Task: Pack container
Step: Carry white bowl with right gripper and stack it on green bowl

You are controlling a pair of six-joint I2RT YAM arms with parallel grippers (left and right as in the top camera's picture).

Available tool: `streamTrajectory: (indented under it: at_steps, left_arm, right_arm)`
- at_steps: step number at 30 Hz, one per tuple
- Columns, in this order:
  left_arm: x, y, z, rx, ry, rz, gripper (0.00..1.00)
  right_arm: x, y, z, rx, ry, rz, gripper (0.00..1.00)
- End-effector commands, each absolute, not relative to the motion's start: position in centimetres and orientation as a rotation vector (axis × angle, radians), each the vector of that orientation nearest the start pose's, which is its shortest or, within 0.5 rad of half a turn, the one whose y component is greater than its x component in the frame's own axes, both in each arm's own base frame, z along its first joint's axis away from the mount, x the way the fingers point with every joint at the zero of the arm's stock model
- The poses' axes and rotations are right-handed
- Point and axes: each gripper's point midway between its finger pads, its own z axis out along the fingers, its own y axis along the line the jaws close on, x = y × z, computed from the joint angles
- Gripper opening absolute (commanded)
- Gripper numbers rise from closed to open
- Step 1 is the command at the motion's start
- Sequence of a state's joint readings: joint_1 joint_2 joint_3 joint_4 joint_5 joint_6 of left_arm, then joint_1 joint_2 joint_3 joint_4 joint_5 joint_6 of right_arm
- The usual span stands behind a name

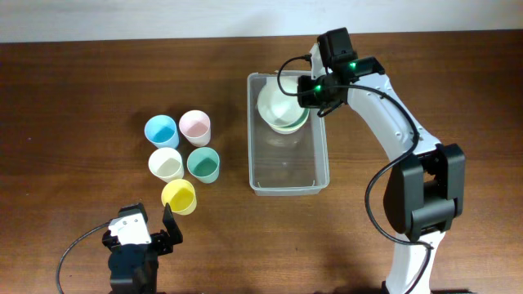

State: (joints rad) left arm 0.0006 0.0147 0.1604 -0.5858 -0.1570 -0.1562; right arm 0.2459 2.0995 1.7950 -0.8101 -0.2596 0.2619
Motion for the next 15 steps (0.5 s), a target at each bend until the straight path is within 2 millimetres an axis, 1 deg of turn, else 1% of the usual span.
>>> streamTrajectory:
  at_steps: [1, 2, 5, 8, 11, 14, 15]
  left_arm:
    - [21.1, 2.6, 10.8, -0.239, 1.988, 0.062, 1.00]
    - [21.1, 2.6, 10.8, -0.239, 1.988, 0.062, 0.99]
    - [21.1, 2.6, 10.8, -0.239, 1.988, 0.062, 0.99]
    - [21.1, 2.6, 10.8, -0.239, 1.988, 0.062, 1.00]
    - [21.1, 2.6, 10.8, -0.239, 1.987, 0.062, 0.99]
    - [21.1, 2.6, 10.8, -0.239, 1.988, 0.062, 0.99]
    - [21.1, 2.6, 10.8, -0.239, 1.988, 0.062, 0.99]
  right_arm:
    - [48.6, 16.9, 11.1, -0.080, 2.712, 0.500, 0.43]
    - [48.5, 16.9, 11.1, -0.080, 2.713, 0.501, 0.51]
    - [48.5, 17.1, 11.8, -0.096, 2.702, 0.521, 0.52]
    - [48.5, 17.5, 13.5, -0.114, 2.674, 0.557, 0.52]
    - [48.4, 17.8, 15.1, -0.123, 2.652, 0.580, 0.47]
    - [47.8, 17.6, 15.9, -0.117, 2.680, 0.574, 0.41]
    - [47.5, 17.2, 16.1, -0.107, 2.698, 0.559, 0.40]
